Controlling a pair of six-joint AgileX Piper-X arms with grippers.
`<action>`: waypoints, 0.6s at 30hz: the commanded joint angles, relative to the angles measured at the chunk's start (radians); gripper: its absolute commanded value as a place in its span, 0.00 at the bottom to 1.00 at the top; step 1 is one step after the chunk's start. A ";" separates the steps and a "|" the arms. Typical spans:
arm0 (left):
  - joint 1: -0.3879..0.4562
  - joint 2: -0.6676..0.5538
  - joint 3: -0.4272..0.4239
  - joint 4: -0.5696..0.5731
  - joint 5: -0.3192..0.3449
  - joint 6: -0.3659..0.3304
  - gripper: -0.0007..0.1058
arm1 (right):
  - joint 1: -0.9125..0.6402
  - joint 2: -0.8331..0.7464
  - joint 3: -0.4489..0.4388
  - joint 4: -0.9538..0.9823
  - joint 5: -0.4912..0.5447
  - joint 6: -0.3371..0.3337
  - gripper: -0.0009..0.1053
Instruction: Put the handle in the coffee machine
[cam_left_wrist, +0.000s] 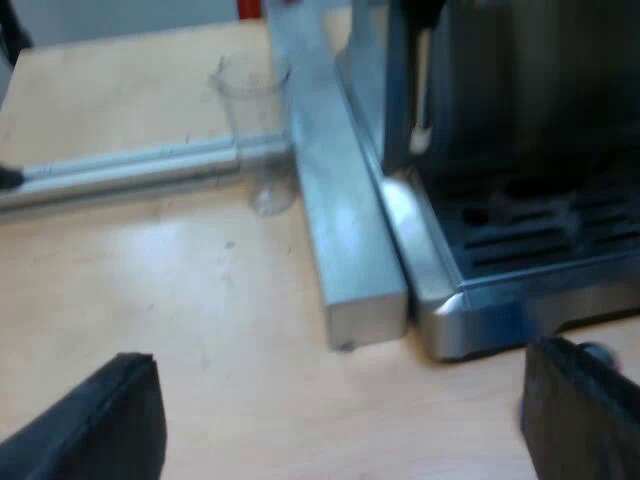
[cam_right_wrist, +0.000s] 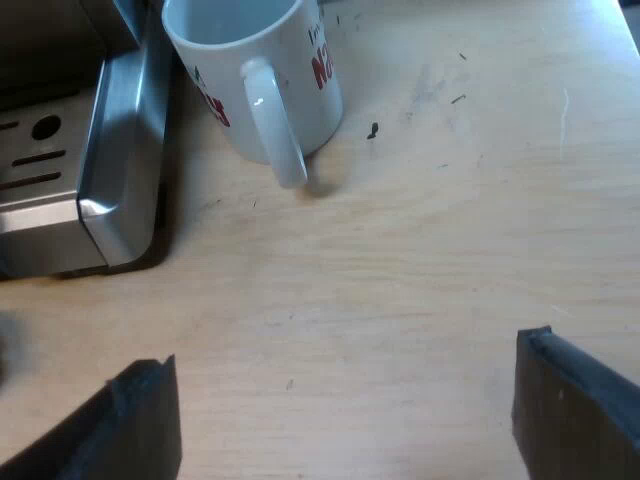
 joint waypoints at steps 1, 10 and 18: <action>-0.001 -0.014 -0.033 -0.003 0.042 -0.037 0.70 | 0.004 0.044 -0.050 0.041 0.002 -0.011 0.67; -0.125 0.073 -0.089 -0.006 0.079 -0.046 0.70 | 0.065 0.184 -0.163 0.121 0.000 -0.042 0.67; -0.242 0.123 -0.097 0.003 0.134 -0.043 0.70 | 0.273 0.446 -0.333 0.265 0.000 -0.060 0.67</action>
